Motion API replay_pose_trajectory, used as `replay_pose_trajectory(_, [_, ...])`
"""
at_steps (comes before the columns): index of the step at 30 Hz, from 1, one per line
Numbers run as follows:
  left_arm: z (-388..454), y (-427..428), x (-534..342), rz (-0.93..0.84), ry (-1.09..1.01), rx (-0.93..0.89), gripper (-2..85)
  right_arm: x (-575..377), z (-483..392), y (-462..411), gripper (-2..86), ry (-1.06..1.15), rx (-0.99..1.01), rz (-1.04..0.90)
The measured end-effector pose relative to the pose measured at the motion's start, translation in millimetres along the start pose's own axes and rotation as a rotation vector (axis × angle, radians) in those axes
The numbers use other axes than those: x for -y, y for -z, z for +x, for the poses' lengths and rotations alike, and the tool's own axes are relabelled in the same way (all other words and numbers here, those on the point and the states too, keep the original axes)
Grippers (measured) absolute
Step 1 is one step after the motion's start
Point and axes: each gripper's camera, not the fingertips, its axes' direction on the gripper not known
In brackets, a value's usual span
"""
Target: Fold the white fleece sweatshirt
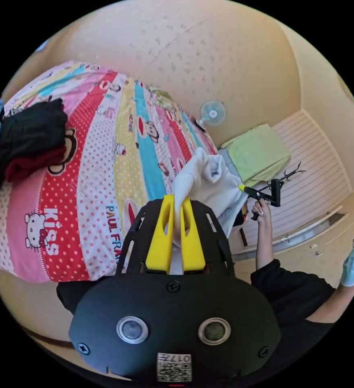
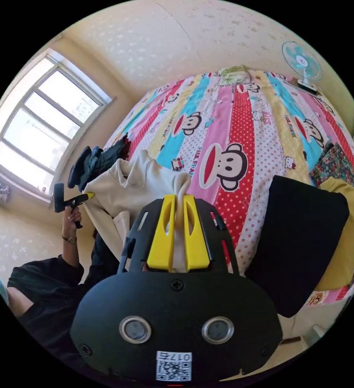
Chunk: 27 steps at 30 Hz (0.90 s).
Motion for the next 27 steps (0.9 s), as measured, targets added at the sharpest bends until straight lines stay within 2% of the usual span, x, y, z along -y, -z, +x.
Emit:
replay_pose_trajectory(3, [69.6,89.0,0.1,0.230,-0.103,-0.024,-0.6,-5.5,-72.6,105.6,3.1,0.097,-0.030,0.260])
replay_pose_trajectory(8, [182.8,201.9,-11.3,0.489,-0.292,-0.088,-0.6,-53.5,-203.2,273.8,2.9,0.267,-0.067,0.734])
replay_pose_trajectory(13, [274.7,284.1,-63.2,0.730,-0.442,-0.152,-0.6,-117.6,-283.9,361.2,2.8,0.324,-0.083,1.050])
replay_pose_trajectory(16, [310.5,309.0,-98.9,0.835,-0.466,-0.142,-0.6,-154.7,-305.1,384.6,2.8,0.311,0.015,1.201])
replay_pose_trajectory(18, [330.1,310.8,-107.1,0.849,-0.466,-0.044,-0.6,-161.4,-319.9,391.8,2.8,0.298,-0.014,1.216])
replay_pose_trajectory(20, [328.1,302.4,-95.5,0.801,-0.421,-0.005,-0.6,-140.1,-334.7,395.7,2.7,0.241,-0.126,1.109])
replay_pose_trajectory(22, [311.8,292.2,-83.2,0.753,-0.369,-0.052,-0.6,-116.9,-330.5,389.7,2.6,0.188,-0.165,1.049])
replay_pose_trajectory(24, [291.1,286.8,-86.2,0.730,-0.304,-0.125,-0.6,-103.6,-320.9,380.9,2.6,0.166,-0.140,1.026])
replay_pose_trajectory(27, [292.5,293.7,-120.2,0.795,-0.328,-0.083,-0.6,-118.8,-319.8,377.0,2.7,0.188,-0.042,1.054])
